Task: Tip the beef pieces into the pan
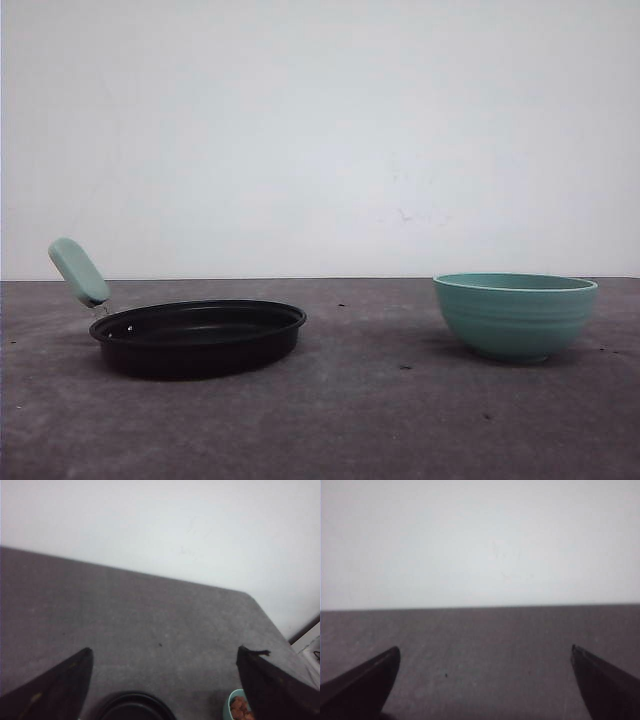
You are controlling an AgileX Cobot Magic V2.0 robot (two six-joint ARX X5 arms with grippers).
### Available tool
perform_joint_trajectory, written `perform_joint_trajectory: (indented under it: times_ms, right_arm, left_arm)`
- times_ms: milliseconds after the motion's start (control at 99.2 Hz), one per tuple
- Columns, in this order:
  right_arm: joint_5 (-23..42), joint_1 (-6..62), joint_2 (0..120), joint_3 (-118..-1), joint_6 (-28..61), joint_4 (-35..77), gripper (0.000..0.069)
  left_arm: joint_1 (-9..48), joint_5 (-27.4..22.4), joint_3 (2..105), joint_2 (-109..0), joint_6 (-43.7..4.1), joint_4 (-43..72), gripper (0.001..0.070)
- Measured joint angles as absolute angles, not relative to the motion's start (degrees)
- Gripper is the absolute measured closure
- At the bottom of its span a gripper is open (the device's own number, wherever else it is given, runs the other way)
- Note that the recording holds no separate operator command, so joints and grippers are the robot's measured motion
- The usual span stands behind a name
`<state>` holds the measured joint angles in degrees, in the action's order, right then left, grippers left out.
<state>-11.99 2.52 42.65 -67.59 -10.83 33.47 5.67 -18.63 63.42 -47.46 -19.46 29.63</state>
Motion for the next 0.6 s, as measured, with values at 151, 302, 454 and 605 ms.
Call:
perform_joint_trajectory:
  times_ms: [151,302,454,605]
  right_arm:
    - [-11.99,2.90,43.20,-67.59,-10.76,34.74,0.0008]
    - [-12.01,3.99,42.81,-67.59,-10.74,36.51,0.0008]
    - [-12.01,4.60,41.65,-67.59,-10.74,37.71,0.0008]
    - [-12.01,5.02,40.38,-67.59,-10.74,38.87,0.0008]
  left_arm:
    - [5.87,-16.56,56.77,-47.24,-20.49,28.47,0.0119]
    - [5.26,-17.15,44.51,-48.45,-27.05,23.07,0.0093]
    - [4.62,-21.78,34.15,-54.65,-36.82,13.65,0.0043]
    - [4.62,-22.79,32.93,-63.77,-40.91,4.93,0.0038]
